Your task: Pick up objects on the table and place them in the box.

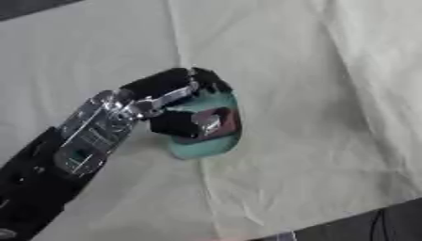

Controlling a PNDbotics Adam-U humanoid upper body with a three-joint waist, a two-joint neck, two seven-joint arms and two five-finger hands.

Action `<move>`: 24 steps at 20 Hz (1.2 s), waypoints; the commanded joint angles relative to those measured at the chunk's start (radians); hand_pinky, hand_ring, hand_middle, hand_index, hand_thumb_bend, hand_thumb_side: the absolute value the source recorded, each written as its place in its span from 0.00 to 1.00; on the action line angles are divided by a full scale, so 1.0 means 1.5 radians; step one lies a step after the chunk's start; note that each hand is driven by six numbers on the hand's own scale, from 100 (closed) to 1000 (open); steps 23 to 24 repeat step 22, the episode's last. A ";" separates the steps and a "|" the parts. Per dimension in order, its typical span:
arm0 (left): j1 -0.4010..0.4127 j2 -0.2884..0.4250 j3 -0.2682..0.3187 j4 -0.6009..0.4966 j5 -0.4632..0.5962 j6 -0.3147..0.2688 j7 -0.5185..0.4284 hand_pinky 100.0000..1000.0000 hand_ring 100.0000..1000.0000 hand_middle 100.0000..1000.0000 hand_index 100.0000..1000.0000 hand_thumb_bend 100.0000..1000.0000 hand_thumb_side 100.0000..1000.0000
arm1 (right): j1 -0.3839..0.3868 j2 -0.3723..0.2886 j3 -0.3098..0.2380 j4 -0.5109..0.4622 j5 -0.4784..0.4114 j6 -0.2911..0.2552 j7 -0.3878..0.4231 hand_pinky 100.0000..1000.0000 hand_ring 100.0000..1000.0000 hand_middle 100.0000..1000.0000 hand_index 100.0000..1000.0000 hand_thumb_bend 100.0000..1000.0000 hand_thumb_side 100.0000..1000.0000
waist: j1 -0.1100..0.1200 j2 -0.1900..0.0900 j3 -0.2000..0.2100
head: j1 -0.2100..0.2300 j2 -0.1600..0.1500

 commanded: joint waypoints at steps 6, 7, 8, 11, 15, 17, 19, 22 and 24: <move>0.000 -0.019 0.038 -0.026 0.130 -0.122 0.345 0.12 0.43 0.46 0.58 0.00 0.56 | 0.000 -0.012 -0.006 -0.014 -0.001 0.001 -0.001 0.33 0.56 0.83 0.83 0.00 0.42 | -0.009 -0.013 0.007 | -0.008 -0.019; 0.001 -0.022 0.040 -0.026 0.135 -0.144 0.361 0.12 0.43 0.46 0.59 0.00 0.56 | 0.001 -0.013 -0.006 -0.014 -0.001 0.002 -0.001 0.33 0.56 0.83 0.83 0.00 0.42 | -0.009 -0.013 0.008 | -0.008 -0.022; 0.002 -0.025 0.042 -0.026 0.139 -0.162 0.373 0.13 0.44 0.47 0.59 0.00 0.57 | 0.001 -0.013 -0.007 -0.013 -0.001 0.002 -0.001 0.33 0.56 0.83 0.83 0.00 0.42 | -0.009 -0.013 0.010 | -0.007 -0.024; 0.011 -0.044 0.044 -0.026 0.146 -0.216 0.386 0.15 0.45 0.48 0.60 0.00 0.60 | 0.003 -0.014 -0.008 -0.013 -0.001 0.002 -0.001 0.33 0.56 0.83 0.83 0.00 0.42 | -0.011 -0.012 0.017 | -0.004 -0.034; 0.031 -0.095 0.037 -0.026 0.179 -0.268 0.363 0.24 0.50 0.53 0.67 0.00 0.71 | 0.003 -0.013 -0.009 -0.012 -0.001 0.003 -0.001 0.33 0.56 0.83 0.83 0.00 0.41 | -0.015 -0.009 0.027 | 0.009 -0.058; 0.046 -0.120 0.027 -0.026 0.215 -0.286 0.346 0.36 0.58 0.58 0.73 0.00 0.78 | 0.002 -0.012 -0.008 -0.012 -0.001 0.002 -0.001 0.33 0.56 0.83 0.83 0.00 0.41 | -0.018 -0.008 0.036 | 0.018 -0.068; 0.061 -0.142 0.018 -0.026 0.263 -0.294 0.324 0.39 0.62 0.62 0.77 0.05 0.82 | 0.001 -0.009 -0.006 -0.013 -0.001 0.002 -0.001 0.33 0.56 0.84 0.83 0.00 0.41 | -0.020 -0.006 0.046 | 0.029 -0.077; 0.078 -0.164 0.014 -0.026 0.318 -0.308 0.288 0.42 0.67 0.68 0.82 0.08 0.85 | -0.001 -0.005 -0.003 -0.014 -0.002 0.002 0.000 0.33 0.56 0.84 0.84 0.00 0.42 | -0.024 -0.005 0.065 | 0.039 -0.085; 0.078 -0.164 0.014 -0.026 0.318 -0.308 0.288 0.42 0.67 0.68 0.82 0.08 0.85 | -0.001 -0.005 -0.003 -0.014 -0.002 0.002 0.000 0.33 0.56 0.84 0.84 0.00 0.42 | -0.024 -0.005 0.065 | 0.039 -0.085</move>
